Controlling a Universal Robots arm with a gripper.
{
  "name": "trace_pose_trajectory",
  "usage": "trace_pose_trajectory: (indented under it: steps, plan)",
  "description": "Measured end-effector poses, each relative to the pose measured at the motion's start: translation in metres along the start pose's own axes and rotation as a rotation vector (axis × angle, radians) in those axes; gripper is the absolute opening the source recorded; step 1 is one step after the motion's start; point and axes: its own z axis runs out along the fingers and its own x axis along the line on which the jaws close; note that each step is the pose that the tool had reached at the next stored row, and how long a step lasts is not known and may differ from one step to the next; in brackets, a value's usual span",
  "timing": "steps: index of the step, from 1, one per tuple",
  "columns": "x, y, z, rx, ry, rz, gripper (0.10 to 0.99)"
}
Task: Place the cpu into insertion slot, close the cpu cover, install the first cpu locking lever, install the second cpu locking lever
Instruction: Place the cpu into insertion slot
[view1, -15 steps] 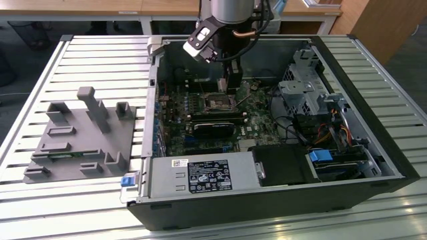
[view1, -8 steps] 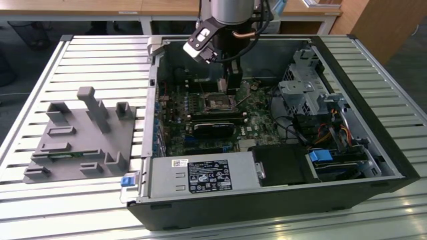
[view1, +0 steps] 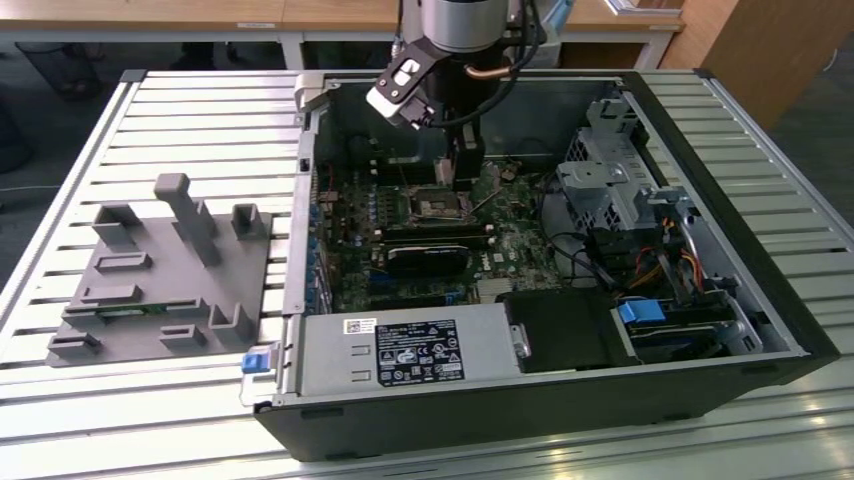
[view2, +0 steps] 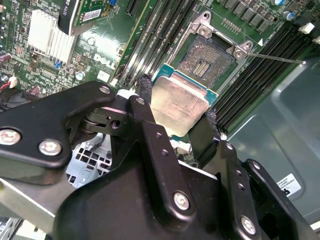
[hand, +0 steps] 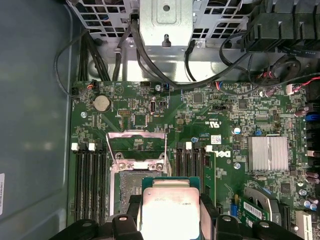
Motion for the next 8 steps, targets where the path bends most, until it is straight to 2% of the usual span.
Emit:
trace_pose_trajectory:
  steps: [8]
  plan:
    - [0.0000,-0.0002,0.0020,0.000,0.0000,0.000,0.541]
